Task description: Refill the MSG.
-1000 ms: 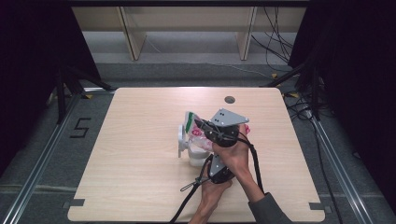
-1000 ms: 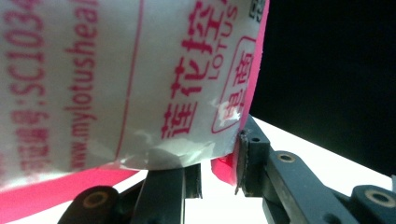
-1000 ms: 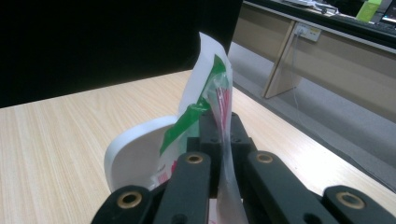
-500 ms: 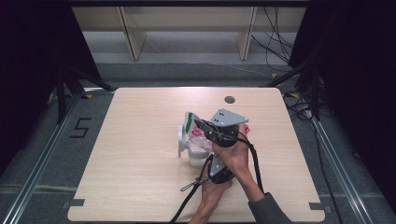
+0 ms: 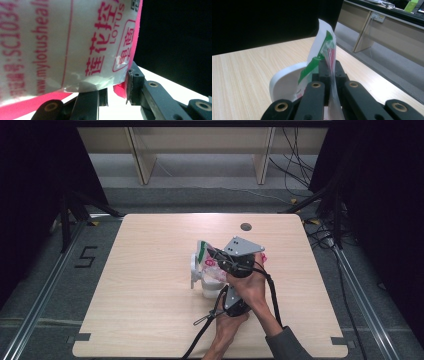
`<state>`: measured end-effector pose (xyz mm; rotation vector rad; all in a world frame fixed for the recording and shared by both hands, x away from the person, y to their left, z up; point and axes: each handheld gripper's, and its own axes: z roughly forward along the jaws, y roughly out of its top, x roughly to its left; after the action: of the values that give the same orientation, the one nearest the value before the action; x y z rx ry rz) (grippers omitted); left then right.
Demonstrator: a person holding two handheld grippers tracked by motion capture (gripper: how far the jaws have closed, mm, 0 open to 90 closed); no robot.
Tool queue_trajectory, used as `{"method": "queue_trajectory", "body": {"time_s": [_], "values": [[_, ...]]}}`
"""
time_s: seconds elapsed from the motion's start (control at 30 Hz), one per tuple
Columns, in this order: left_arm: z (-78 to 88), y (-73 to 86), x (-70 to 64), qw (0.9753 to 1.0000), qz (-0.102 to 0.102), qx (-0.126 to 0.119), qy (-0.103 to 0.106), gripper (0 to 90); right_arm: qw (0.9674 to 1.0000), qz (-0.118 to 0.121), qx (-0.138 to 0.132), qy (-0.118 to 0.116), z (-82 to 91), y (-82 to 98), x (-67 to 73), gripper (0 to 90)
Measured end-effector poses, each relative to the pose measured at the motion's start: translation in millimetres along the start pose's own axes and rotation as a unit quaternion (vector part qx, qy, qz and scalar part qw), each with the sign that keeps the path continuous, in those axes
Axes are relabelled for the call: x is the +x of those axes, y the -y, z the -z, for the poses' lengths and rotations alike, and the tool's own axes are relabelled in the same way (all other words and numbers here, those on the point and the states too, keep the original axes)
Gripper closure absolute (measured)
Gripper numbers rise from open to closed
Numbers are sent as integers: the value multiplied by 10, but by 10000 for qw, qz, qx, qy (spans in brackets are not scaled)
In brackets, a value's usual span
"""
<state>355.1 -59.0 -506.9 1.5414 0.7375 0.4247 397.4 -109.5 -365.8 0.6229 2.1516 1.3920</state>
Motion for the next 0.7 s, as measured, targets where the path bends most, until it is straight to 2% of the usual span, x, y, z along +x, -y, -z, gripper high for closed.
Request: {"method": "queue_trajectory", "body": {"time_s": [0.07, 0.1, 0.17, 0.27, 0.33, 0.37, 0.4, 0.43, 0.5, 0.57, 0.63, 0.7], "values": [[5, -4, 1, 10000, -6, -14, 70, 743, 10000, -38, -23, 16, -2, 8, -10, 896], [6, -6, 3, 10000, -16, -34, 90, 744, 9999, -110, -7, -74, 3, 1, -1, 896], [3, -8, -4, 10000, 24, -41, 77, 743, 10000, 30, -46, -19, 7, -6, -4, 896], [4, -7, 1, 10000, 6, -48, 75, 743, 10000, 46, -62, -36, -6, -2, 5, 896], [9, -15, -2, 10000, 12, -46, 63, 744, 9999, -148, 8, -59, 18, -9, 27, 896], [8, -16, -3, 10000, 16, -30, 63, 744, 9999, -152, -6, -43, 17, -10, 28, 896], [-4, -8, -4, 9999, 53, -99, 121, 743, 9999, -137, 14, -49, 16, -9, 26, 896], [1, -4, -5, 9999, 46, -46, 92, 743, 10000, -9, -3, -3, 11, -7, 6, 896], [8, -5, 0, 10000, 7, 8, 67, 743, 9999, -82, 13, -107, -4, 3, 6, 896], [5, -9, 0, 9999, 18, -51, 87, 743, 10000, 35, -80, 6, -3, -1, 6, 896], [4, -13, 1, 9999, 23, -55, 81, 744, 10000, 17, -10, -69, 6, -8, 16, 896], [5, -11, 1, 10000, 17, -22, 72, 744, 10000, -23, -18, -1, 10, -7, 6, 896]]}}
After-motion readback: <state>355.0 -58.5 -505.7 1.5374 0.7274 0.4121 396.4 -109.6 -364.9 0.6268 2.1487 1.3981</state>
